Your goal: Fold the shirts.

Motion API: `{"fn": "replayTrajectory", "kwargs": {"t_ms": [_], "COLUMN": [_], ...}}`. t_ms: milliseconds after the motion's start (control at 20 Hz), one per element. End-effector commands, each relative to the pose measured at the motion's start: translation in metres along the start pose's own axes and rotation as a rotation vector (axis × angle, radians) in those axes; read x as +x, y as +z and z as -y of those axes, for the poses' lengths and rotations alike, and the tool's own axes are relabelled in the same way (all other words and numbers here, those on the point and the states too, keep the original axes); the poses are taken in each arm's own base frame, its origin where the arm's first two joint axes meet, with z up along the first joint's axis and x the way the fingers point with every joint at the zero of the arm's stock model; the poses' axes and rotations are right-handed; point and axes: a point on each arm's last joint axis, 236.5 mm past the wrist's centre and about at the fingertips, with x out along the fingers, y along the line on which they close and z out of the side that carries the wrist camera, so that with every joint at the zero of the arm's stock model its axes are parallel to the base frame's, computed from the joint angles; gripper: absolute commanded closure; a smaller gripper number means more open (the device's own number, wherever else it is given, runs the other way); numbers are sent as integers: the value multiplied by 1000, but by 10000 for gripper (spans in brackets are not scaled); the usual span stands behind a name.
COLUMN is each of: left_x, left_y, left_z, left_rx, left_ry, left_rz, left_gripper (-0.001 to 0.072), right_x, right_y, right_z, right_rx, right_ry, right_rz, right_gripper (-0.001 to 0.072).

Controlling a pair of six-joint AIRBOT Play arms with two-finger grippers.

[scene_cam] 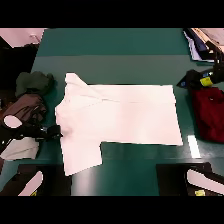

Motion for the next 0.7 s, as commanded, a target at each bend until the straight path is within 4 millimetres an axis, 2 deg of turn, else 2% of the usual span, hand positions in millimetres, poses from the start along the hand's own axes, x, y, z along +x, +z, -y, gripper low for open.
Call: {"fn": "replayTrajectory", "kwargs": {"t_ms": [0,150,200,250,300,350,500,650], "left_x": [-15,-25,-25,-25,-25,-25,-25,-25], "left_y": [15,24,24,24,24,24,24,24], "left_z": [12,18,19,19,19,19,19,19], "left_rx": [41,80,80,80,80,81,99,99], "left_ry": [-17,-23,-25,-25,-25,-24,-24,-24], "left_rz": [41,65,66,66,66,66,66,65], "left_gripper": [684,684,684,684,684,684,684,684], "right_x": [4,11,14,20,27,34,51,60], "right_y": [-47,-123,-149,-171,-191,-206,-232,-239], "right_z": [40,107,123,128,132,134,139,140], "right_rx": [101,211,256,285,310,336,401,404], "right_ry": [-36,-199,-231,-226,-211,-200,-185,-178], "right_rz": [-86,-190,-225,-253,-281,-304,-333,-333], "right_gripper": [473,473,468,462,340,293,305,305]}}
